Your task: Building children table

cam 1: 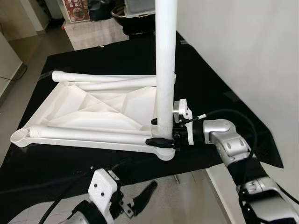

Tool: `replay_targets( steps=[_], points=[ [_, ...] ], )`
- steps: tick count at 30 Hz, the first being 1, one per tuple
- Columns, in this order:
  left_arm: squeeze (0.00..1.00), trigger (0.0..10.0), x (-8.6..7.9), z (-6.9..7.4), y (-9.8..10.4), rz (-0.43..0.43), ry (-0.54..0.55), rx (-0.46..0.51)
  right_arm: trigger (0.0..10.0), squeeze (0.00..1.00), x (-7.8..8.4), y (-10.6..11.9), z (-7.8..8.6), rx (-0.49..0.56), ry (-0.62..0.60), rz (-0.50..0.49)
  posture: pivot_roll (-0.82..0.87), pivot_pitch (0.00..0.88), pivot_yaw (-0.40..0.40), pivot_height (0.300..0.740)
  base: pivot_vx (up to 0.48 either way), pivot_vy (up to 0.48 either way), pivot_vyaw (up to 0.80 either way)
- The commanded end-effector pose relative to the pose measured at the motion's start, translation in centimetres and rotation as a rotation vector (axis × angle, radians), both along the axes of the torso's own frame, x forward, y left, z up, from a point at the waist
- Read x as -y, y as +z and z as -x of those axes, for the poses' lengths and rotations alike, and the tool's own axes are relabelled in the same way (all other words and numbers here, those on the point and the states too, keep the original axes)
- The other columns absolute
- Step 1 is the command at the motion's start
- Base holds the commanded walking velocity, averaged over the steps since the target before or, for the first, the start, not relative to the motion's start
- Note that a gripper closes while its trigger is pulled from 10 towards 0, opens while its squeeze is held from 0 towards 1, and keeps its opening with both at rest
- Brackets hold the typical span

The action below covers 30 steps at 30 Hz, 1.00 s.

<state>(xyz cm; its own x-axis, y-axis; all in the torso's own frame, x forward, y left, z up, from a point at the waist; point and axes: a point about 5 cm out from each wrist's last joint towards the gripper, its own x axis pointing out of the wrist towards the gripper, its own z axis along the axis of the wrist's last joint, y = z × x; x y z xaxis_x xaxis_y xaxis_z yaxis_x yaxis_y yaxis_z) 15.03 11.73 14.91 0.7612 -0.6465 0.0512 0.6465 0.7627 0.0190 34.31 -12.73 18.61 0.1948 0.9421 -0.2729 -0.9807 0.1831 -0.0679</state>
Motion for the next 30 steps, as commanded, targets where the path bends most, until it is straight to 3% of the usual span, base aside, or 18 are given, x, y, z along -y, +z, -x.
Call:
replay_targets(
  steps=[1, 8, 16, 18, 19, 20, 21, 22, 23, 25, 27, 30],
  points=[
    [0.0, 10.0, 0.0, 0.4, -0.1, -0.031, -0.011, -0.012, 0.0, 0.0, -0.3, 0.4, 0.0, 0.002, 0.054, -0.01, 0.11, 0.187, 0.081, 0.74, 0.0, 0.0, 0.0],
    [0.0, 10.0, -0.1, 1.1, -0.1, -0.031, 0.022, -0.023, 0.0, 0.0, 0.1, 1.1, -0.4, -0.015, 0.155, -0.019, 0.09, 0.174, 0.071, 0.74, 0.0, 0.0, 0.0],
    [0.0, 10.0, -0.4, 0.8, -0.4, -0.019, 0.067, -0.033, 0.0, 0.0, 0.5, 1.4, 0.1, 0.028, 0.062, -0.147, 0.05, 0.143, 0.075, 0.74, 0.0, 0.0, 0.0],
    [0.0, 10.0, -0.7, 0.4, -0.6, -0.01, 0.1, -0.032, 0.0, 0.0, 0.5, 0.8, 0.7, 0.06, -0.08, -0.183, 0.04, 0.133, 0.067, 0.74, 0.0, 0.0, 0.0],
    [0.0, 10.0, -0.7, 0.4, -0.6, -0.01, 0.1, -0.032, 0.0, 0.0, 0.5, 0.8, 0.7, 0.06, -0.08, -0.183, 0.04, 0.133, 0.067, 0.74, 0.0, 0.0, 0.0],
    [0.0, 10.0, -0.9, 0.1, -0.8, -0.006, 0.13, -0.032, 0.0, 0.0, 0.1, 0.1, 1.2, 0.078, -0.198, -0.196, 0.04, 0.129, 0.064, 0.74, 0.0, 0.0, 0.0],
    [0.0, 10.0, -1.3, -0.2, -0.9, 0.0, 0.159, -0.03, 0.0, 0.0, -0.6, -0.8, 1.6, 0.102, -0.416, -0.204, 0.02, 0.126, 0.067, 0.74, 0.0, 0.0, 0.0],
    [0.0, 10.0, -1.3, -0.2, -0.9, 0.0, 0.159, -0.03, 0.0, 0.0, -0.6, -0.8, 1.6, 0.102, -0.416, -0.204, 0.02, 0.126, 0.067, 0.74, 0.0, 0.0, 0.0],
    [0.0, 10.0, -1.6, -0.5, -1.0, 0.009, 0.18, -0.029, 0.0, 0.0, -0.8, -1.6, 2.1, 0.177, -0.695, -0.169, 0.01, 0.128, 0.072, 0.74, 0.0, 0.0, 0.0],
    [0.0, 10.0, -1.9, -1.2, -1.1, 0.009, 0.209, -0.023, 0.0, 0.0, -2.0, -3.1, 6.4, 0.178, -0.893, -0.138, -0.01, 0.13, 0.088, 0.74, 0.0, 0.0, 0.0],
    [0.0, 10.0, -2.0, -1.6, -1.2, 0.002, 0.21, -0.024, 0.0, 0.0, -2.9, -3.2, 8.0, 0.186, -0.861, -0.141, -0.03, 0.109, 0.096, 0.74, 0.0, 0.0, 0.0],
    [0.0, 10.0, -2.0, -2.1, -1.5, -0.002, 0.203, -0.028, 0.0, 0.0, -3.5, -3.3, 7.8, 0.215, -0.813, -0.137, -0.04, 0.097, 0.103, 0.74, 0.0, 0.0, 0.0]
  ],
)
